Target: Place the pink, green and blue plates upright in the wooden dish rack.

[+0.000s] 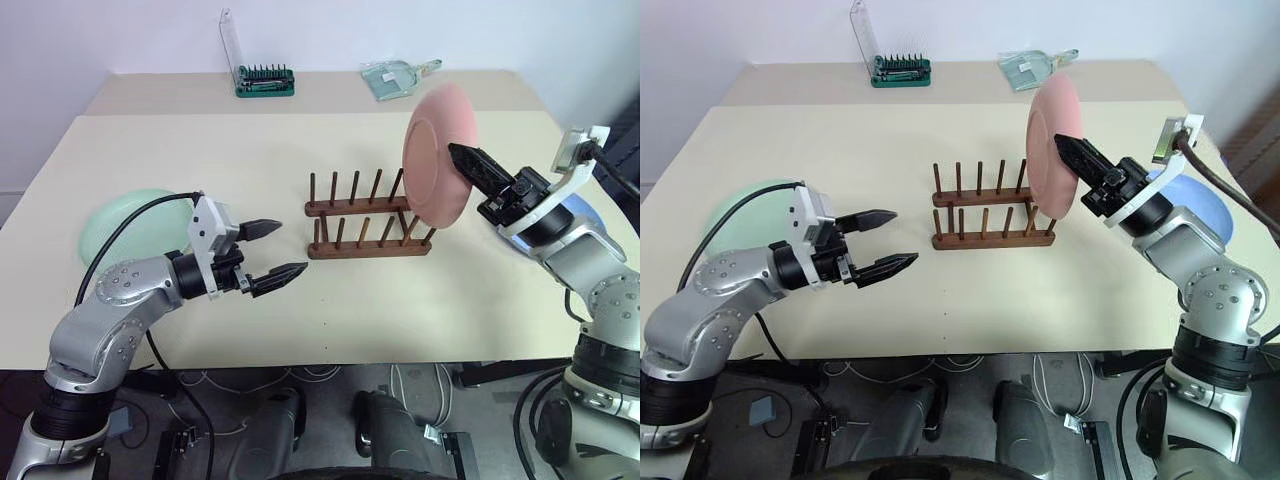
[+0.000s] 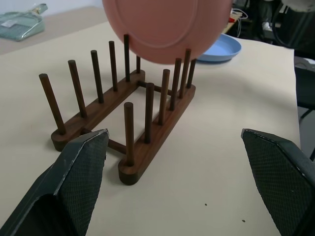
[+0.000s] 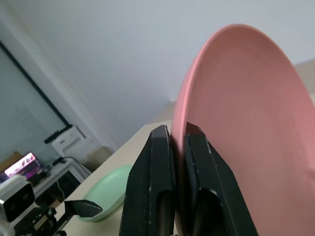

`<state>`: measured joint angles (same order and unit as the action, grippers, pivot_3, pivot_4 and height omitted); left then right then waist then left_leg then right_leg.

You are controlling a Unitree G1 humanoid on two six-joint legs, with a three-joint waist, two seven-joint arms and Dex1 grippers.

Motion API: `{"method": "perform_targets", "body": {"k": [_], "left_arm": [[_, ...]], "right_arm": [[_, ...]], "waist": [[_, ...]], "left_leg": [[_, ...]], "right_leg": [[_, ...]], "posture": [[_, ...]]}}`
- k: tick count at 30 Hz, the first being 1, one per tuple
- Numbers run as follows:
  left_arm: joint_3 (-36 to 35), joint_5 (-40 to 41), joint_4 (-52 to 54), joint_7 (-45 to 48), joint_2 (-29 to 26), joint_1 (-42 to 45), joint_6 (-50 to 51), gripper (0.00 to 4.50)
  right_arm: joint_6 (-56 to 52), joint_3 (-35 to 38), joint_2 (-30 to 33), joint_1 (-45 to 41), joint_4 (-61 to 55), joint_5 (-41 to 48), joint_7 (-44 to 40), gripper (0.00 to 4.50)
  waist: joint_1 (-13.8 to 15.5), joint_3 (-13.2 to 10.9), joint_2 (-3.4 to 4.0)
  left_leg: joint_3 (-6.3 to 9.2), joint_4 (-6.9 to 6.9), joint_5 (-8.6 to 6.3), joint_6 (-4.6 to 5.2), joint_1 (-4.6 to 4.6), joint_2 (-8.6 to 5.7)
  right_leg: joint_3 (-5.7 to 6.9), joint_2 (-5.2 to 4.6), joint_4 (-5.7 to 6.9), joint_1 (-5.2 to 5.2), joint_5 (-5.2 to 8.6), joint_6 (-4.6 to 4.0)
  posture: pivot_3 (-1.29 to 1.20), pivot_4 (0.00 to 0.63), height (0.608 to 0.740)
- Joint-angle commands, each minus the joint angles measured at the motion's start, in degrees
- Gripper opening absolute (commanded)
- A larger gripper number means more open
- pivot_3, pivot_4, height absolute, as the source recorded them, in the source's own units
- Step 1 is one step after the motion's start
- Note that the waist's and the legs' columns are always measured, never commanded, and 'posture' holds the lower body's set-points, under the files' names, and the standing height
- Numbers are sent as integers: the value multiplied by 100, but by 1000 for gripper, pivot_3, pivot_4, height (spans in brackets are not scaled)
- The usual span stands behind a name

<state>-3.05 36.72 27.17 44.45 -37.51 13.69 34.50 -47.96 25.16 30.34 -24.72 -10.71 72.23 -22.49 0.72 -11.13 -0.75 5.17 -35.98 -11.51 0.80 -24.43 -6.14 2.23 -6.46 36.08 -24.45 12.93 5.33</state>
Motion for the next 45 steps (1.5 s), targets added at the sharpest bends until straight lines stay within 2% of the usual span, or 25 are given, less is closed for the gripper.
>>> {"method": "perform_targets", "body": {"k": [1,3,8,12,19,22,26,30,34,37,41,45], "left_arm": [[-13,-31,165,-41,37,-5,-86,4500],[-7,-45,158,-54,51,-17,-93,4500],[15,-76,141,-76,91,-13,-106,4500],[27,-91,125,-74,128,-9,-104,4500],[34,-155,122,-42,128,-91,-118,4500],[-561,-111,-159,-464,296,-96,-243,4500],[-1695,-210,-1045,-1702,557,228,-247,4500],[-2504,-571,-1514,-2909,540,418,-137,4500],[-2935,-1082,-1765,-3890,366,378,149,4500],[-3599,-1497,-1949,-4885,291,227,682,4500],[-4002,-1504,-1721,-5294,405,-24,1447,4500],[-4115,-1348,-1541,-5360,548,-124,2287,4500]], "right_arm": [[84,154,25,16,20,91,-86,753],[122,145,21,-3,57,48,-81,1486],[528,136,63,-179,254,-522,57,4046],[829,305,312,-457,342,-820,-18,4046],[1295,640,1155,-630,915,-1559,-327,4046],[1442,580,1564,-471,789,-1906,-758,4046],[1482,-70,1841,-250,-257,-2186,-1450,4046],[1580,-913,1984,-364,-1080,-2565,-2008,4046],[1657,-1622,1912,-678,-1355,-2935,-2370,4046],[2019,-2593,1654,-982,-1428,-3594,-2777,4046],[2388,-3298,1223,-1146,-1275,-4105,-3094,4046],[2487,-3446,933,-1185,-1142,-4263,-3253,4046]], "waist": [[-1,0,0],[-1,0,0],[-4,0,0],[-2,-2,3],[9,-2,4],[0,-3,9],[-58,-3,14],[-84,-1,12],[-18,-3,7],[2,-1,2],[6,2,-13],[87,4,-21]], "left_leg": [[-1,0,0,0,0,0],[-2,-1,0,1,0,0],[-5,-1,-1,1,1,1],[-8,-1,-1,1,1,1],[-16,-3,-5,9,-1,1],[-22,-2,-6,10,0,1],[-23,-1,-6,10,5,17],[-27,-2,-7,9,6,25],[-29,-7,-9,10,2,12],[-30,-6,-16,1,2,9],[-26,0,-20,-6,3,11],[-21,-12,-21,-8,3,1]], "right_leg": [[-1,0,0,0,0,0],[-1,0,0,0,0,0],[-2,0,0,0,0,0],[-4,0,0,-2,0,0],[-6,-2,-8,0,0,1],[-10,-4,-7,0,0,1],[-10,5,0,-5,-1,4],[-10,9,-1,-6,0,33],[-12,0,-7,-5,-7,31],[-14,0,-8,-7,-14,23],[-14,4,-4,-13,-15,28],[-13,2,-5,-13,-15,31]], "posture": [[0,150,740],[0,150,740],[0,150,740],[0,150,740],[0,150,740],[0,150,740],[0,150,740],[0,150,740],[0,150,740],[0,150,740],[0,150,740],[0,150,740]]}}
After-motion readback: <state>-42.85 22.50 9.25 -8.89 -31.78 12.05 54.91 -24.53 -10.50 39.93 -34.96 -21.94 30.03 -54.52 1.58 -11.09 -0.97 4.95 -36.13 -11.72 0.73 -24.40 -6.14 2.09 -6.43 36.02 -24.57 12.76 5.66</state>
